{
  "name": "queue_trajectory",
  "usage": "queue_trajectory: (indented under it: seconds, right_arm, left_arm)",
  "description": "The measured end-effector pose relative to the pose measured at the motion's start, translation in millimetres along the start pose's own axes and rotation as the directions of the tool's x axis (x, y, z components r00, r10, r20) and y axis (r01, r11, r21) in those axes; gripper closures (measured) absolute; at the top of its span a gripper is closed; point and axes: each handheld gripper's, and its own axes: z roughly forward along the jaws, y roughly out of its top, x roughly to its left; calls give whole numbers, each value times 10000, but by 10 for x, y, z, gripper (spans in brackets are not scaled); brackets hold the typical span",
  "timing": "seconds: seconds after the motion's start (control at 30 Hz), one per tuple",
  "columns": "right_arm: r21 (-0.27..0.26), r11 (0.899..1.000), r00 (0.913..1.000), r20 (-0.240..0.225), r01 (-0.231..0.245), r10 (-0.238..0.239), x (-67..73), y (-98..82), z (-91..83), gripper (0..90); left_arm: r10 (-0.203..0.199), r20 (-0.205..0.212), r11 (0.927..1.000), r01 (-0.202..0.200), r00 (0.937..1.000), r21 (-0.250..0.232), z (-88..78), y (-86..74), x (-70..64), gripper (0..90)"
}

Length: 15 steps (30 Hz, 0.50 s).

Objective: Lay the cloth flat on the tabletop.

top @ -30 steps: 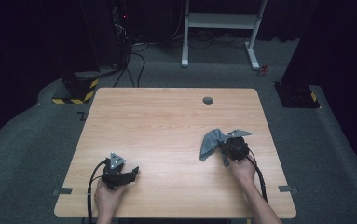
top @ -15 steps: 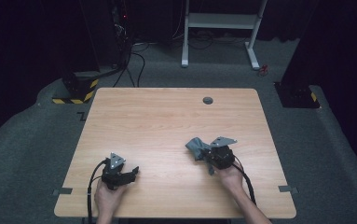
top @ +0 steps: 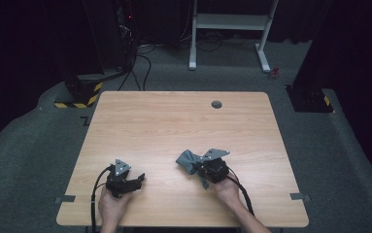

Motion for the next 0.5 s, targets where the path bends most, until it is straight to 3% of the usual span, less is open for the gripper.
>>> queue_trajectory:
  seconds: [0.23,0.3,0.5]
  right_arm:
    - [198,9993,9994,81,327,-329,76,-71,131,831]
    - [168,9993,9995,-21,321,-321,85,-81,134,771]
    - [87,9995,9994,-179,292,-291,64,-122,18,613]
  left_arm:
    - [-147,22,9999,147,9999,-77,-9,-5,11,303]
    - [-229,137,9997,231,9996,-102,-6,-4,16,293]
    - [197,315,9996,-203,9993,175,21,44,-45,269]
